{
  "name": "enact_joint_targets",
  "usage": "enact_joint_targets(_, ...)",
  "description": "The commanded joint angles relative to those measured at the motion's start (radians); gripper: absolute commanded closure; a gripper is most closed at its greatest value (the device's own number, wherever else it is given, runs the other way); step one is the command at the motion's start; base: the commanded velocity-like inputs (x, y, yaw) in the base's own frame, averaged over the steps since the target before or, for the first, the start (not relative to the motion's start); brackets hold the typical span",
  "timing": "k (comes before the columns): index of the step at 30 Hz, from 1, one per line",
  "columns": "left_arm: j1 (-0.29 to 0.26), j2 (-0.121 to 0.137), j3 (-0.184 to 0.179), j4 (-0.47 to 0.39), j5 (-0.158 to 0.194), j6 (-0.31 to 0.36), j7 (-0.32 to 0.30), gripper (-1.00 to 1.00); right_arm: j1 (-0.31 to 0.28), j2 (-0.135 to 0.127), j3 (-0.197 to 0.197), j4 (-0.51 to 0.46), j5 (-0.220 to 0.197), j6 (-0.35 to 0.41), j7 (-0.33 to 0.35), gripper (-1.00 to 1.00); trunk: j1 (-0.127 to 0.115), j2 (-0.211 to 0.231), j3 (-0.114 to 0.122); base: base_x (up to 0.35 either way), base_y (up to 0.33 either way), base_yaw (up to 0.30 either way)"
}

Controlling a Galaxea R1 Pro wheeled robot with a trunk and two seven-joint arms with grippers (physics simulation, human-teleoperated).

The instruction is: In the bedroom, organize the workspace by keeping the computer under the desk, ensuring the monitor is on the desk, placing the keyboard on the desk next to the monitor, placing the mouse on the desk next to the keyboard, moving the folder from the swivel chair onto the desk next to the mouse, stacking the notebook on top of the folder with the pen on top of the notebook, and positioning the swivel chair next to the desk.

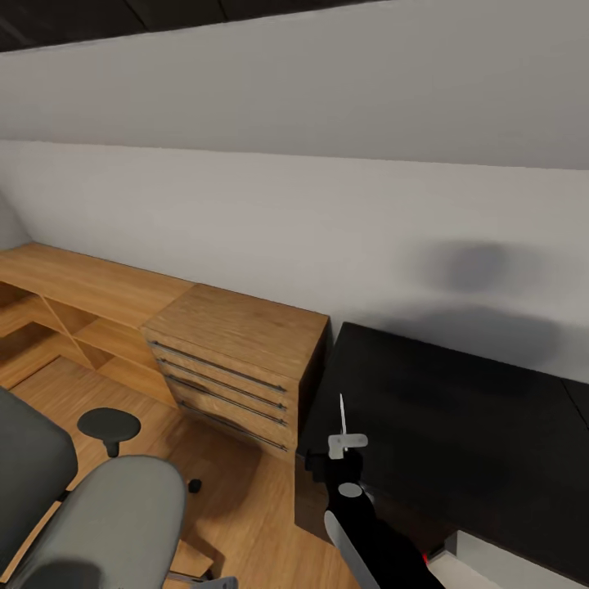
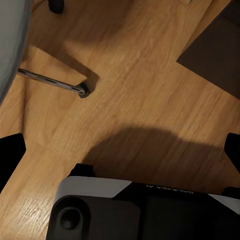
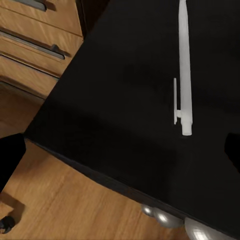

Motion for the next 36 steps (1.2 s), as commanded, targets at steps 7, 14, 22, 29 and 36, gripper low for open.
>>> enact_joint_targets(7, -0.001, 0.001, -0.003, -0.002, 0.002, 0.004, 0.007, -1.0, -0.001, 0.0, 0.005, -0.002, -0.006, -0.001, -0.011, -1.0, 0.0, -0.001, -0.001, 0.0, 0.0, 0.0)
enact_joint_targets(14, -0.001, 0.001, -0.004, -0.002, 0.0, 0.004, 0.007, -1.0, -0.001, 0.0, 0.002, -0.002, -0.005, -0.002, -0.011, -1.0, 0.0, -0.001, -0.001, 0.0, 0.0, 0.0)
enact_joint_targets(22, -0.001, 0.001, -0.005, -0.002, 0.0, 0.004, 0.007, -1.0, -0.001, 0.0, 0.003, 0.0, -0.005, -0.002, -0.012, -1.0, 0.0, -0.001, -0.001, 0.0, 0.0, 0.0)
enact_joint_targets(29, -0.001, 0.001, -0.005, -0.002, 0.0, 0.003, 0.007, -1.0, -0.001, -0.004, 0.0, -0.001, -0.005, -0.003, -0.012, -1.0, 0.0, -0.001, -0.001, 0.065, -0.034, 0.0)
enact_joint_targets(36, -0.001, 0.001, -0.006, -0.002, 0.0, 0.003, 0.007, -1.0, -0.001, -0.005, -0.014, 0.012, -0.005, -0.002, -0.011, -1.0, 0.0, -0.001, -0.001, 0.051, -0.03, 0.0)
